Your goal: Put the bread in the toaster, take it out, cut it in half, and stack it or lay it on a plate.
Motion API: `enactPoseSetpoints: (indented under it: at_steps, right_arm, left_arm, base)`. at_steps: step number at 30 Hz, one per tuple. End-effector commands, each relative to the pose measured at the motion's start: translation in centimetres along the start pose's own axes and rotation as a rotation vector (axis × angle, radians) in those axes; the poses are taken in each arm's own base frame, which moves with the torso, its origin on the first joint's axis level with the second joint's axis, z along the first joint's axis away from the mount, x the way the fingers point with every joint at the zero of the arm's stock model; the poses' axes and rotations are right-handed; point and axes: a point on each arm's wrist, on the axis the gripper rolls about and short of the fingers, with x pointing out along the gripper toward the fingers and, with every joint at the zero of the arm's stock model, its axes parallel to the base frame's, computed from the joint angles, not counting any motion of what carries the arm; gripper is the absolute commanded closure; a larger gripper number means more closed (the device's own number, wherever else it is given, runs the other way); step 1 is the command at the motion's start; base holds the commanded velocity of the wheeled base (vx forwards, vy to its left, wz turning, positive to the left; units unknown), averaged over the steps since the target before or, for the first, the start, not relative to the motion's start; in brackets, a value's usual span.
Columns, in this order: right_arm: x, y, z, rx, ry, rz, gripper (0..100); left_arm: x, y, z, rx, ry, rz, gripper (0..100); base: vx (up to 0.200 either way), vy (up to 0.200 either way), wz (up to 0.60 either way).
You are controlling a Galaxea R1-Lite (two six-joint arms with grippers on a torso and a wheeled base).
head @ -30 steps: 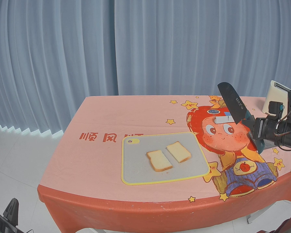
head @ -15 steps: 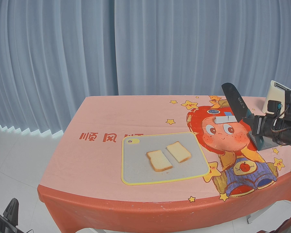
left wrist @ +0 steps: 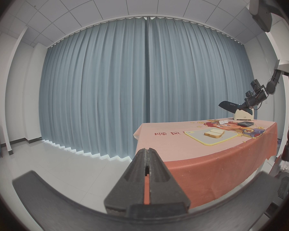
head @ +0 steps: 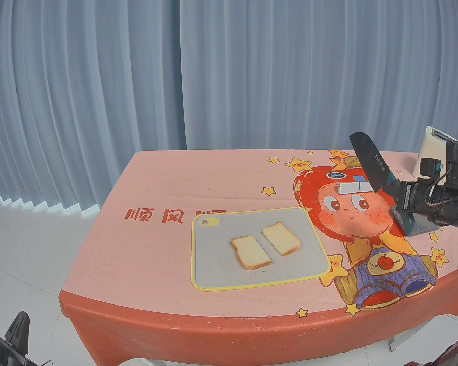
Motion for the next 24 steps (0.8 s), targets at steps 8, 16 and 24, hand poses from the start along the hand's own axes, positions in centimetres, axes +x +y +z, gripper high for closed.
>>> enactPoseSetpoints:
  at_steps: [8,16,24]
  right_arm:
    - [1.7,-1.0,-0.3,0.012,0.021,-0.028,100]
    - [2.6,-2.0,-0.4,0.02,0.039,-0.053,100]
    - [3.4,-2.8,-0.8,0.017,0.062,-0.071,100]
  left_arm:
    - [0.0,0.0,-0.5,0.0,0.001,0.0,100]
    - [0.0,0.0,-0.5,0.0,0.001,0.0,100]
    - [0.0,0.0,-0.5,0.0,0.001,0.0,100]
  base:
    - [0.0,0.0,0.0]
    - [0.0,0.0,0.0]
    - [0.0,0.0,0.0]
